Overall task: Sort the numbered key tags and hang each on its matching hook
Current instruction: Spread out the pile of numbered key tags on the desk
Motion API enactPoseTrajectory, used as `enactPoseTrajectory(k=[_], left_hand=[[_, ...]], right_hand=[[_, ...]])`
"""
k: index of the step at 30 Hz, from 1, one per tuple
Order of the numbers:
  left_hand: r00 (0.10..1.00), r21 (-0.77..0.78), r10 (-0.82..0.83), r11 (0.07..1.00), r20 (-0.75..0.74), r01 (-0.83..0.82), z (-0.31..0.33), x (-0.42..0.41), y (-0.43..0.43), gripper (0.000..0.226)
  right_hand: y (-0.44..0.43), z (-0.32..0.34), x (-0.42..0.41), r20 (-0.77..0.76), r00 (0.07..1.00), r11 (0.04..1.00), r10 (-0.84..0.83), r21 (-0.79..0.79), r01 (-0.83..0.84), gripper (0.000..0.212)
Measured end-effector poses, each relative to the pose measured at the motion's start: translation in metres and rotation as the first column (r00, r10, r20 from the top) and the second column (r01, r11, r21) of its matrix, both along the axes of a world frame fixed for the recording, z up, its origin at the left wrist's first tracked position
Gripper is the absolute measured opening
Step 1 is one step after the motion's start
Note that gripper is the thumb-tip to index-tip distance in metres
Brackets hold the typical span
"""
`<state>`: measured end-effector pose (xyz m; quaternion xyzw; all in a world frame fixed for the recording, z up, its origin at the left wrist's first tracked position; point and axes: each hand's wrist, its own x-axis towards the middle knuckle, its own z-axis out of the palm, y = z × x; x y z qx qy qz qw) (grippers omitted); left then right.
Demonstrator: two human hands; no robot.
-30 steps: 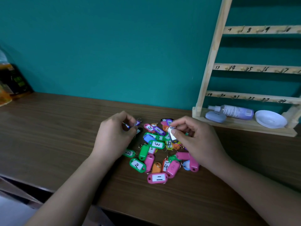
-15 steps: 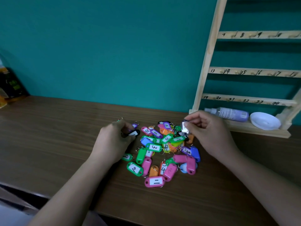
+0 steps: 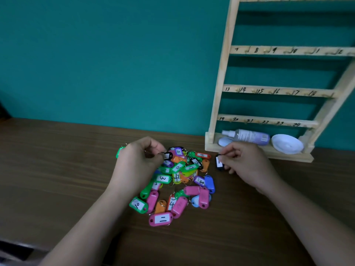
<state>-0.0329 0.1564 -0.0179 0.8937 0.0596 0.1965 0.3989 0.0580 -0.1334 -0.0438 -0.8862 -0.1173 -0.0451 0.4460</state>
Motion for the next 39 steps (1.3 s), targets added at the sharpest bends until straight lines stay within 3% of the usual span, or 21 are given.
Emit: enactPoseTrajectory(k=[6, 14, 20, 24, 32, 36, 39], left_hand=[[0.999, -0.058, -0.041, 0.997, 0.033, 0.043, 0.003, 0.004, -0.03, 0.021], [0.988, -0.1, -0.153, 0.983, 0.003, 0.153, 0.007, 0.012, -0.064, 0.031], [0.975, -0.112, -0.218, 0.969, 0.034, 0.221, 0.011, 0.015, -0.077, 0.035], [0.979, -0.138, -0.192, 0.97, 0.065, 0.199, 0.009, 0.018, -0.08, 0.037], [0.976, -0.203, -0.195, 0.956, 0.093, 0.21, 0.006, 0.021, -0.085, 0.049], [0.978, -0.132, -0.148, 0.977, 0.144, 0.168, 0.009, 0.023, -0.084, 0.038], [0.977, 0.053, -0.172, 0.985, 0.13, 0.166, 0.01, 0.022, -0.079, 0.029]], right_hand=[[0.009, 0.001, -0.001, 0.135, 0.989, 0.989, -0.063, -0.127, 0.081, 0.01], [0.006, 0.006, -0.005, 0.204, 0.978, 0.984, -0.035, -0.164, 0.07, 0.014], [0.015, 0.019, -0.016, 0.169, 0.965, 0.979, 0.201, -0.007, -0.203, 0.011], [0.012, 0.016, -0.016, 0.148, 0.954, 0.966, 0.26, -0.036, -0.258, 0.018], [0.008, 0.016, -0.012, 0.118, 0.941, 0.943, 0.317, 0.065, -0.326, 0.015], [0.004, 0.015, -0.006, 0.139, 0.964, 0.972, 0.228, 0.029, -0.234, 0.012], [-0.006, 0.011, 0.004, 0.112, 0.991, 0.998, 0.07, 0.0, -0.07, 0.011]])
